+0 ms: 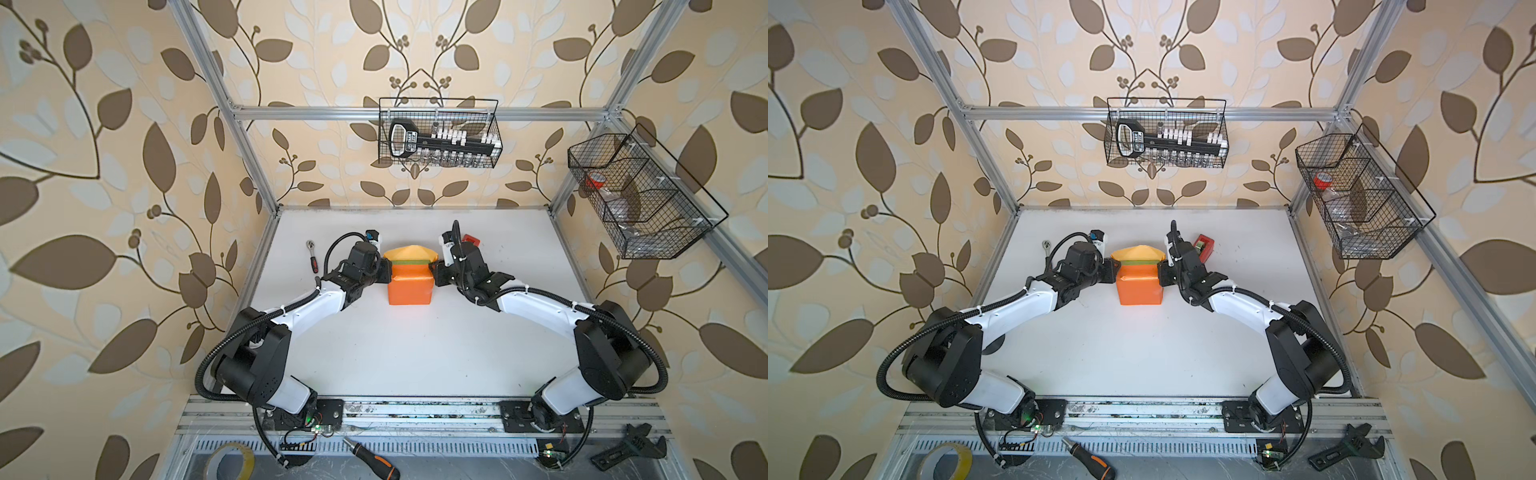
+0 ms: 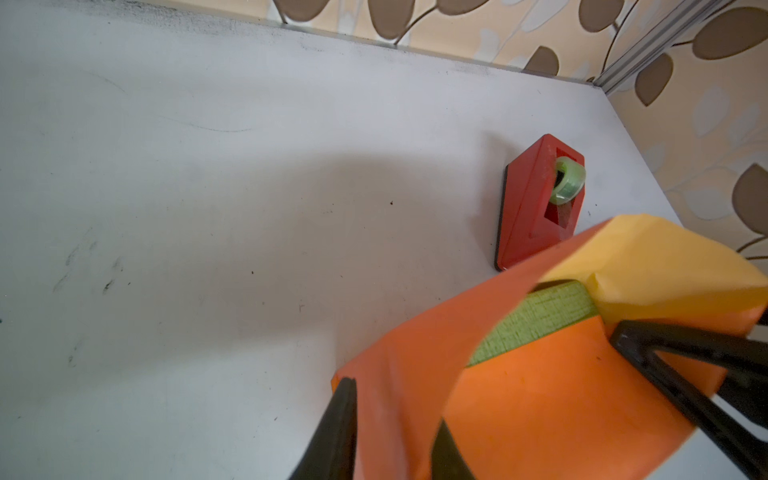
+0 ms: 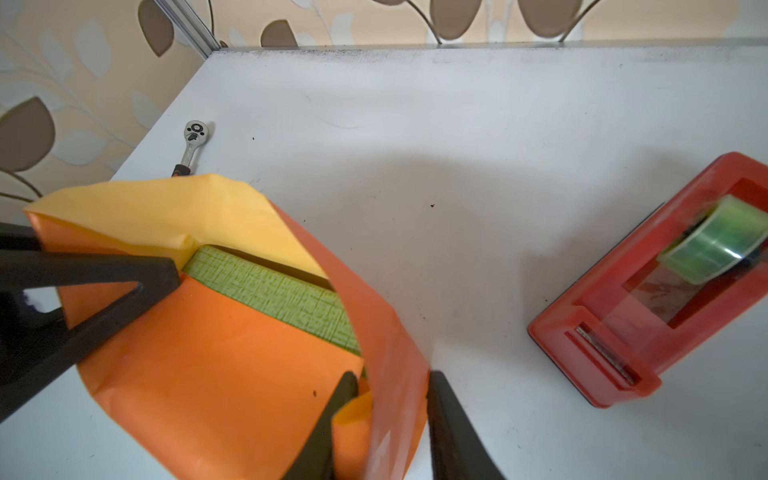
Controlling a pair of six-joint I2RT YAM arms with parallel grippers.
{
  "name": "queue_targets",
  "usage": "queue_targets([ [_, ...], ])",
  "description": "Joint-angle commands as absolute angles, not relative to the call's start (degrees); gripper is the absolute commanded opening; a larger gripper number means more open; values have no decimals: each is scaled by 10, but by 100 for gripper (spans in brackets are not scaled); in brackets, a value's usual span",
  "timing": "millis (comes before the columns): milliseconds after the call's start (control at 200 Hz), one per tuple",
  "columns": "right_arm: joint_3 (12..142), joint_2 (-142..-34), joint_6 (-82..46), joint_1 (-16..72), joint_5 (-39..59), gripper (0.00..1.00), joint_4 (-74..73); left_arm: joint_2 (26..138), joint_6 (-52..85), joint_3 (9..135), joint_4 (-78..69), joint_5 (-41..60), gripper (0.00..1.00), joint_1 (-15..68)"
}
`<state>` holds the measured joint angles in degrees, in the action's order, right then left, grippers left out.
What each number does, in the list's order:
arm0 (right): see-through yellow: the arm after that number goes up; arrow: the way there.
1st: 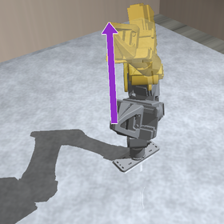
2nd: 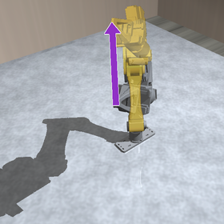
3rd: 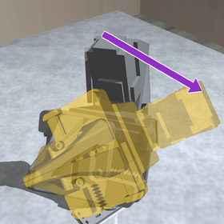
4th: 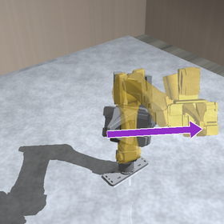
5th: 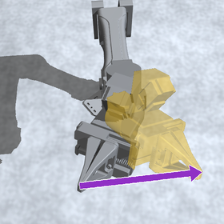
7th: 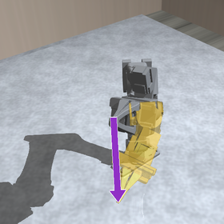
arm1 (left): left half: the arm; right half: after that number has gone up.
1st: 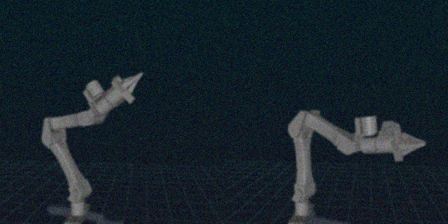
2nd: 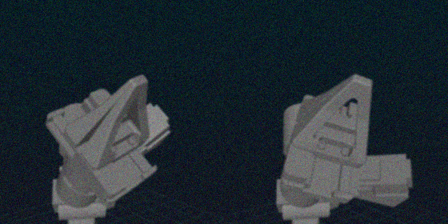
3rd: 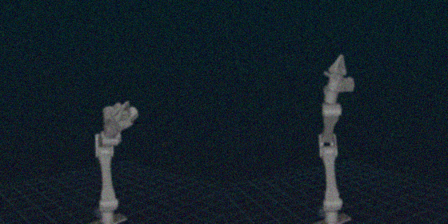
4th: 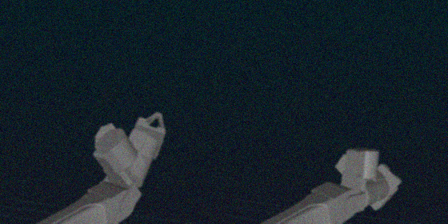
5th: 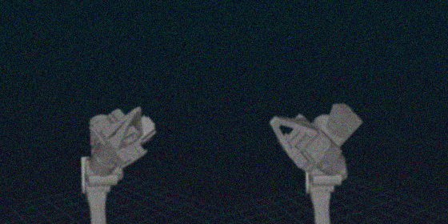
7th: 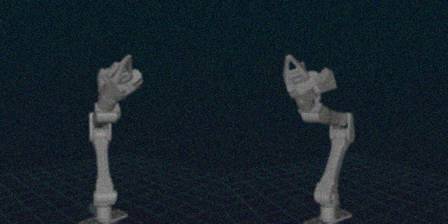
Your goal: Wrap the gift box in paper
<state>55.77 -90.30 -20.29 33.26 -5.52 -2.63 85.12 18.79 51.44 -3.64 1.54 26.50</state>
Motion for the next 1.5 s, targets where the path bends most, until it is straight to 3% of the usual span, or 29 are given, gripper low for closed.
queue_targets([
  [0,556,-931,-186,341,-94,27,41,865,164,522,9,-34,20,276],
  [395,558,-941,-194,356,-111,16,38,880,157,527,13,-76,0,313],
  [765,577,-932,-197,357,-91,13,33,894,165,536,16,-74,0,327],
  [940,605,-904,-190,352,-54,28,52,894,163,537,18,-79,0,328],
  [1174,588,-831,-204,310,70,53,55,895,161,537,18,-81,0,328],
  [1404,559,-780,-197,255,133,57,61,891,159,536,18,-82,0,328],
  [1494,557,-790,-202,228,150,52,58,888,157,536,19,-83,0,328],
])
